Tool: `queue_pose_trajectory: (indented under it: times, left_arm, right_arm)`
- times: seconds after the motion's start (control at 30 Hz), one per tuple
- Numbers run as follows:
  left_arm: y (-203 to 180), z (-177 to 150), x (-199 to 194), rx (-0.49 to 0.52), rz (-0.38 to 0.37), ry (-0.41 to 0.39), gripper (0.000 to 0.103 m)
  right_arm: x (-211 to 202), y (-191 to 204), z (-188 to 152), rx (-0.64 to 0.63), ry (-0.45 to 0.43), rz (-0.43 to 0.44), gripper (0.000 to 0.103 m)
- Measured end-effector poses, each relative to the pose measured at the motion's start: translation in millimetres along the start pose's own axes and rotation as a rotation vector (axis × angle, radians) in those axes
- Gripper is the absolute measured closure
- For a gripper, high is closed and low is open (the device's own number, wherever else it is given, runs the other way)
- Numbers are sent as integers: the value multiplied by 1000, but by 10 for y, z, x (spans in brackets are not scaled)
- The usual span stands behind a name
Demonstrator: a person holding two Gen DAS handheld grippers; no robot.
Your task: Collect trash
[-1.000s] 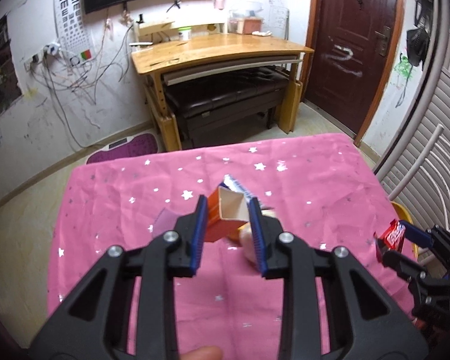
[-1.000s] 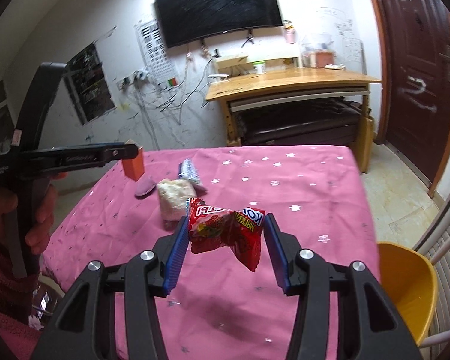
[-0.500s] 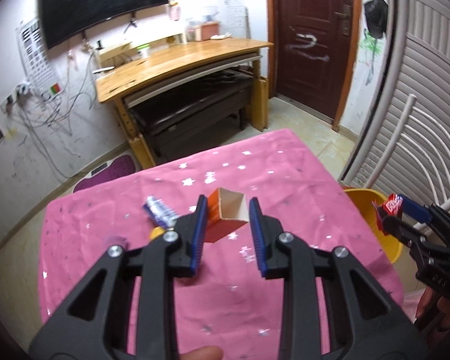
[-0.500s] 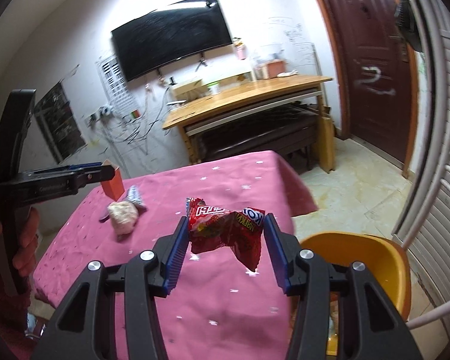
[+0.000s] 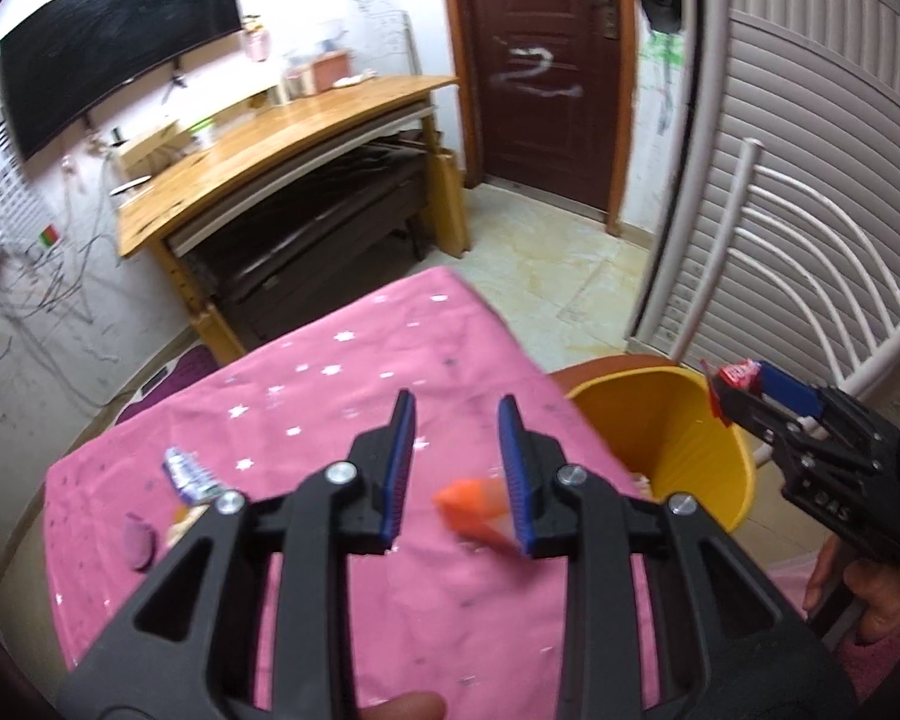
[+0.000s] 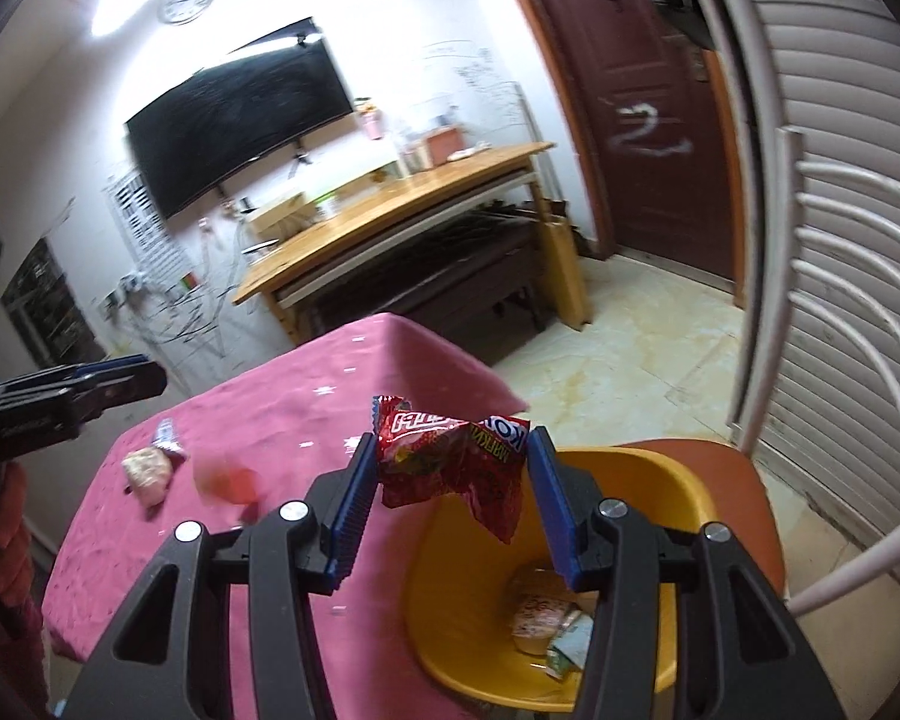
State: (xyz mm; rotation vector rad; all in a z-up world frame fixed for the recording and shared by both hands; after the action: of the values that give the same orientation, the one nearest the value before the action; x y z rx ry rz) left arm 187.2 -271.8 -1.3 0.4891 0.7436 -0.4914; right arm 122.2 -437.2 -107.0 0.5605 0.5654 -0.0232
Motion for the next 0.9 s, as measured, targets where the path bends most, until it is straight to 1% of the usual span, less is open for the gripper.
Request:
queue_pose_trajectory:
  times: [0.17, 0.37, 0.4, 0.47, 0.6, 0.7, 0.9]
  left_arm:
    - [-269, 134, 126, 35, -49, 3, 77]
    - [-504, 173, 309, 69, -87, 39, 76]
    - [-493, 159, 341, 68, -87, 54, 74]
    - [-394, 81, 451, 45, -85, 105, 44]
    - [-217, -128, 619, 10, -70, 171, 43]
    - [-153, -273, 710, -20, -85, 222, 43]
    - [-162, -389, 760, -46, -94, 267, 43]
  right_arm:
    - [43, -223, 8, 41, 1, -17, 58]
    - [175, -394, -39, 67, 34, -41, 58]
    - [187, -407, -44, 71, 38, -40, 58]
    - [219, -434, -55, 79, 46, -40, 58]
    - [304, -438, -94, 83, 71, -40, 58]
    - [329, -399, -118, 71, 79, -41, 58]
    - [364, -398, -137, 66, 91, -48, 58]
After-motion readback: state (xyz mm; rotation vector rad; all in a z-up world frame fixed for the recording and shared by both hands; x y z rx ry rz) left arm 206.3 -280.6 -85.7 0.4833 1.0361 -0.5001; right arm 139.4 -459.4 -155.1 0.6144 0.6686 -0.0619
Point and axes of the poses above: each gripper's, at about its wrist camera, not at the fingertips, and x roughly the way its jaws point, y to its left, z to its top, the point moved 3 cm from there along x, roughly the way its jaws point, and after that the axes turned 11 degrees about x, right-handed, at the moved point
